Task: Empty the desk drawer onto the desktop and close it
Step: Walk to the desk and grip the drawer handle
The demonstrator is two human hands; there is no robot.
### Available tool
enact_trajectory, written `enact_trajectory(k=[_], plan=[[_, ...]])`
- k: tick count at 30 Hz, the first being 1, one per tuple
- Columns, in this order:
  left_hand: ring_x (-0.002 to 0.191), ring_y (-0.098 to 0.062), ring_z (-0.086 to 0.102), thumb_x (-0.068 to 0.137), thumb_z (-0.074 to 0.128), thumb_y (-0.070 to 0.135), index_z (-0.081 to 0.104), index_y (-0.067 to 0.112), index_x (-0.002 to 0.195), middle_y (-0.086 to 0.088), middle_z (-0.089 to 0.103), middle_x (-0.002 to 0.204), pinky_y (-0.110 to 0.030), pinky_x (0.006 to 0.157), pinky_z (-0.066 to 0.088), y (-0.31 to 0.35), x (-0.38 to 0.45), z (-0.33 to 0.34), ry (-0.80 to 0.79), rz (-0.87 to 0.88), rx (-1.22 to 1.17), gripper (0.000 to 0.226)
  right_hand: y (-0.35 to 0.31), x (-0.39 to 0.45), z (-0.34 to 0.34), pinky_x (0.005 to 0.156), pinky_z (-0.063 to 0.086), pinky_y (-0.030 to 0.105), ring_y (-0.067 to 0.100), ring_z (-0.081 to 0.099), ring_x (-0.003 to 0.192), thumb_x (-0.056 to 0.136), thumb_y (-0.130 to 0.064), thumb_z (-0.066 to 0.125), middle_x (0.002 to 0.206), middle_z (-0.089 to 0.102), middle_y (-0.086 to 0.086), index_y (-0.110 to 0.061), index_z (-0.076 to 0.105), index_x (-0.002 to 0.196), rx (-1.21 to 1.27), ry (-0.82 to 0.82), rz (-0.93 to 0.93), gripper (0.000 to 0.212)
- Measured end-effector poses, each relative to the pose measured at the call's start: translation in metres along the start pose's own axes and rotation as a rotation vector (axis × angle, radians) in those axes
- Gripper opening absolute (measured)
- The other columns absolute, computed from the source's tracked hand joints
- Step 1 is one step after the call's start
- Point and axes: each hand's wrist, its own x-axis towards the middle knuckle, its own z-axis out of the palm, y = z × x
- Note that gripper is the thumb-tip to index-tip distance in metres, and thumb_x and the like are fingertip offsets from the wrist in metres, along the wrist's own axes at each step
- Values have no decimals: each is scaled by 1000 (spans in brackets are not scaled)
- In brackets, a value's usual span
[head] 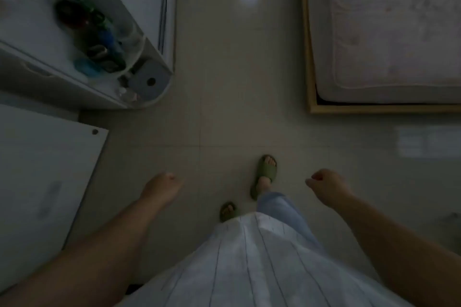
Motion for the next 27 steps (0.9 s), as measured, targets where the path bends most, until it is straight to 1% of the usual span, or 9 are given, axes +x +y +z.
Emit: enact_trajectory(k=[2, 4, 7, 11, 15, 20, 22, 25, 27], plan=[[89, -30, 65, 88, 52, 26, 59, 9, 63, -23, 68, 94, -30, 69, 42, 17, 19, -14, -11, -35, -17, 31, -11, 24, -17, 71, 35, 25, 21, 50, 81, 87, -29, 55, 90, 56, 6, -17, 56, 95, 26, -3, 18, 15], [93, -34, 65, 88, 51, 25, 62, 4, 65, -27, 69, 99, -29, 66, 37, 37, 36, -33, -28, -82, 1, 33, -23, 54, -39, 67, 36, 25, 19, 49, 67, 86, -27, 56, 73, 51, 3, -18, 51, 74, 8, -42, 23, 16], [100, -36, 64, 89, 51, 23, 69, -5, 88, -28, 68, 107, -33, 75, 45, 80, 61, -70, -18, -111, -16, 34, -49, 98, -90, 56, 31, 26, 16, 37, 50, 86, -23, 56, 53, 36, 1, -19, 35, 52, -15, -106, 34, 40], [105, -36, 63, 89, 51, 23, 69, -4, 100, -28, 67, 113, -34, 85, 47, 143, 99, -126, 39, -117, -113, 35, -93, 145, -168, 70, 36, 26, 23, 51, 74, 87, -28, 57, 71, 51, 7, -13, 52, 70, -10, -103, 15, 24], [116, -34, 58, 89, 54, 23, 64, 0, 118, -19, 63, 127, -34, 94, 43, 198, 140, -177, 90, -133, -217, 38, -145, 187, -237, 66, 35, 28, 25, 53, 76, 89, -28, 54, 82, 60, 19, -4, 65, 83, -23, -44, -17, 26], [117, -35, 57, 90, 53, 26, 62, 3, 120, -19, 61, 129, -36, 98, 43, 237, 207, -237, 4, -157, -275, 39, -210, 243, -280, 71, 42, 32, 25, 54, 71, 88, -27, 57, 60, 52, 6, -15, 52, 57, 70, -23, 46, 33], [114, -32, 57, 91, 50, 26, 61, 8, 118, -16, 60, 123, -34, 96, 42, 251, 239, -270, -13, -155, -284, 34, -243, 260, -297, 74, 44, 36, 26, 54, 77, 89, -26, 57, 70, 54, 8, -13, 54, 65, 84, -27, 79, 28], [85, -23, 53, 91, 49, 24, 57, 16, 88, -13, 55, 93, -29, 77, 37, 273, 288, -333, -16, -100, -285, 12, -297, 281, -328, 81, 45, 35, 30, 56, 92, 91, -29, 53, 103, 62, 17, -6, 61, 99, 66, -24, 103, 26], [81, -21, 51, 91, 50, 25, 62, 15, 85, -10, 55, 90, -26, 74, 35, 290, 319, -382, 16, -93, -283, 17, -334, 298, -351, 88, 44, 36, 32, 58, 103, 92, -30, 51, 113, 62, 18, -6, 60, 108, 49, -27, 83, 30]])
